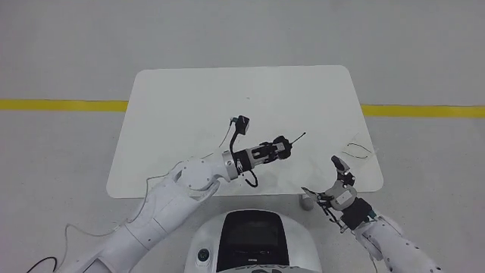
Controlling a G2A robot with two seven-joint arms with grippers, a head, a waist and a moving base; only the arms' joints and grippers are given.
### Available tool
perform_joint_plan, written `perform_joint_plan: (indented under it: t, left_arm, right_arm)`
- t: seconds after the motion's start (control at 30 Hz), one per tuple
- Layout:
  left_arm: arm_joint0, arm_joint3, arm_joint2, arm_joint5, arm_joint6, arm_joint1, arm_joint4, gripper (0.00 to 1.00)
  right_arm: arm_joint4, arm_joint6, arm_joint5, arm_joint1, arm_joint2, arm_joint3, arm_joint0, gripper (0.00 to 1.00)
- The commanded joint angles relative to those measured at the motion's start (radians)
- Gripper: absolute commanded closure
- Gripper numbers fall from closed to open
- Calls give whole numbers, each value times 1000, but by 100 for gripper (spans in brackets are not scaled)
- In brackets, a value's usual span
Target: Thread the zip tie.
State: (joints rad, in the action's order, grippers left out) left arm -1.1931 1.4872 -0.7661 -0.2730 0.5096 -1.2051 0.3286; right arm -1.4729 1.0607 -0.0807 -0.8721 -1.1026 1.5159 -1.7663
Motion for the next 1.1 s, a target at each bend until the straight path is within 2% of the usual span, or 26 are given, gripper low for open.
perform_joint_plan:
  t: [0.0,0.03,0.07,0.17,0.37,0.4,0.43,0.63,0.7,0.9,0.97,1.07]
  left_arm:
    - [-2,0,0,2,-3,0,6,100]
    - [-7,3,-1,12,-11,-1,26,100]
    - [-12,7,-3,23,-2,-3,72,100]
    - [-15,4,-13,46,91,-7,243,100]
    - [2,-19,-20,93,228,-13,418,100]
    - [11,-22,-18,86,248,-15,423,100]
    - [19,-25,-17,73,255,-15,402,100]
    - [17,-23,-17,74,252,-15,403,100]
    - [14,-11,-7,87,257,-18,414,100]
    - [35,-14,38,109,281,-38,476,100]
    - [46,-25,51,106,279,-46,491,100]
    - [62,-32,64,88,293,-52,470,100]
  right_arm:
    - [0,0,0,0,0,0,0,0]
    - [-3,-7,5,0,-1,-1,2,0]
    - [-35,-27,42,-2,-4,2,8,0]
    - [-75,-8,94,-8,1,-4,14,0]
    - [-97,57,213,-19,32,-32,47,0]
    - [-97,78,240,-20,43,-42,58,0]
    - [-97,78,240,-20,43,-42,58,0]
    - [-97,78,240,-20,43,-42,58,0]
    - [-97,59,239,-22,46,-32,62,0]
    - [-79,61,283,-40,52,-32,91,0]
    - [-60,64,312,-46,37,-46,103,0]
    - [-60,82,308,-46,33,-51,104,0]
